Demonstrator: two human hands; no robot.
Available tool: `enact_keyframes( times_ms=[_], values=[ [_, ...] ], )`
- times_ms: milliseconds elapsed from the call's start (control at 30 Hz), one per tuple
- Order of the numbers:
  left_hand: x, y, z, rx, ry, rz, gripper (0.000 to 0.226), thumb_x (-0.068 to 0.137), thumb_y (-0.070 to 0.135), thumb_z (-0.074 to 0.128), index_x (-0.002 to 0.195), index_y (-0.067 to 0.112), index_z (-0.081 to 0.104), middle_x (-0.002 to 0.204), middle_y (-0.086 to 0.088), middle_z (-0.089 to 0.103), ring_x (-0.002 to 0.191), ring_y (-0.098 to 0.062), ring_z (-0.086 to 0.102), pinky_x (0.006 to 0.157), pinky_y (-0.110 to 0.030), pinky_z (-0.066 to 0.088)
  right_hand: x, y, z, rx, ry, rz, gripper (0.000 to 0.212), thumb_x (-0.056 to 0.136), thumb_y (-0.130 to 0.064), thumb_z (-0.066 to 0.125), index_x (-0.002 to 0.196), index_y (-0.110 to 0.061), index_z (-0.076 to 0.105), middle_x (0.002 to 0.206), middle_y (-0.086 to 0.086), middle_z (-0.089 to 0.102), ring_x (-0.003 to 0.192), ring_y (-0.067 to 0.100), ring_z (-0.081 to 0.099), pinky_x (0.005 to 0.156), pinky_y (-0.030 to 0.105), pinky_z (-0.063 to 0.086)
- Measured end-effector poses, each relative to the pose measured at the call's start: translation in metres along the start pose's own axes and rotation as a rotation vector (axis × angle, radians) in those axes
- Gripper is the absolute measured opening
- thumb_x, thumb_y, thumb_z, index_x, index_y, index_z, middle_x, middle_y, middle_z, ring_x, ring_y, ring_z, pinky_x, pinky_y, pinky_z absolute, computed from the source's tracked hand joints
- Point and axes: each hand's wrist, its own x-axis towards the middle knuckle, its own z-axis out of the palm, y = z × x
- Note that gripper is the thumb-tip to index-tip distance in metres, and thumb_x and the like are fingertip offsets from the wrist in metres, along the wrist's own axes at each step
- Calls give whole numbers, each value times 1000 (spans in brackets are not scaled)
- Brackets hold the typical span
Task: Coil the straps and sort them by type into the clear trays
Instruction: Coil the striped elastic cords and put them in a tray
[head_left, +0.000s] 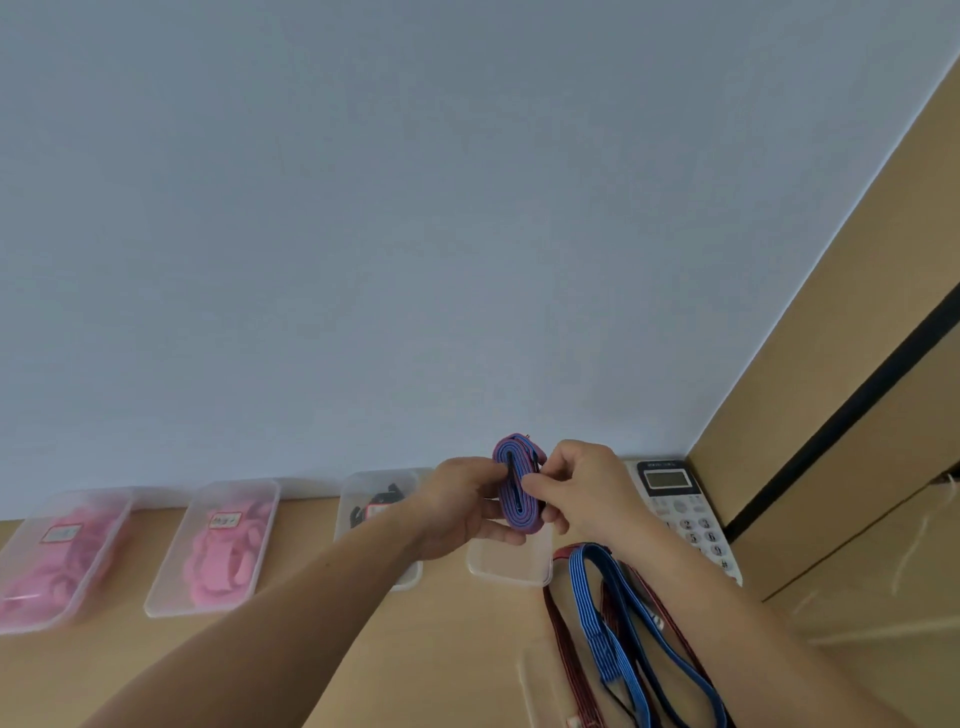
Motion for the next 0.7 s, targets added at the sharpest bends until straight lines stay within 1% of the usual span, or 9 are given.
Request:
enact_keyframes(
  times_ms=[100,167,233,300,333,400,467,600,700],
  values=[
    [27,-13,-7,207,261,8,26,97,16,43,96,3,65,93,-18,69,81,-33,69,63,-35,52,20,14,10,-25,35,80,15,80,-20,71,75,-10,61,53,5,68,38,13,58,41,20,43],
    [45,-26,-18,514,480,30,16,92,14,45,78,10,48,77,-12,55,72,-29,55,63,-34,40,36,27,18,-49,57,117,12,79,-17,69,73,-11,61,49,2,66,36,10,57,40,19,42],
    [58,-41,-29,751,555,-36,13,91,14,48,79,14,44,74,-11,49,74,-33,49,65,-33,34,53,40,29,-114,63,122,12,78,-16,68,69,-12,60,47,-1,65,38,8,59,43,22,47],
    [69,-55,-36,834,537,-149,3,93,17,49,90,15,49,93,-14,56,89,-33,55,74,-33,39,69,54,41,-199,36,131,12,76,-17,67,68,-11,61,51,1,66,50,15,65,55,32,56],
    [74,-61,-38,850,520,-200,7,94,19,49,87,19,47,96,-11,54,89,-29,53,76,-32,41,75,61,46,-228,18,141,11,75,-17,67,68,-9,62,55,4,68,57,20,67,60,37,57],
    [84,-72,-40,832,506,-260,18,93,19,49,77,21,42,90,-8,52,77,-24,50,70,-32,42,86,73,57,-276,-30,157,12,74,-16,65,69,-6,62,61,9,69,64,26,69,63,41,57],
    [88,-79,-39,748,520,-285,10,91,16,48,82,15,49,82,-9,53,68,-23,49,62,-32,42,95,82,65,-317,-67,167,11,73,-15,62,65,-9,60,63,8,69,66,25,68,59,37,54],
    [91,-87,-37,602,545,-268,12,91,12,45,87,6,56,76,-9,57,60,-26,57,59,-37,54,105,93,75,-391,-87,149,21,74,-16,62,59,-21,48,60,-3,61,56,14,56,44,24,33],
    [91,-89,-36,552,544,-253,16,94,14,46,96,6,61,72,-7,60,57,-25,61,63,-45,59,112,95,82,-473,-95,100,19,76,-15,61,63,-19,48,67,1,62,62,19,58,45,26,34]
  ],
)
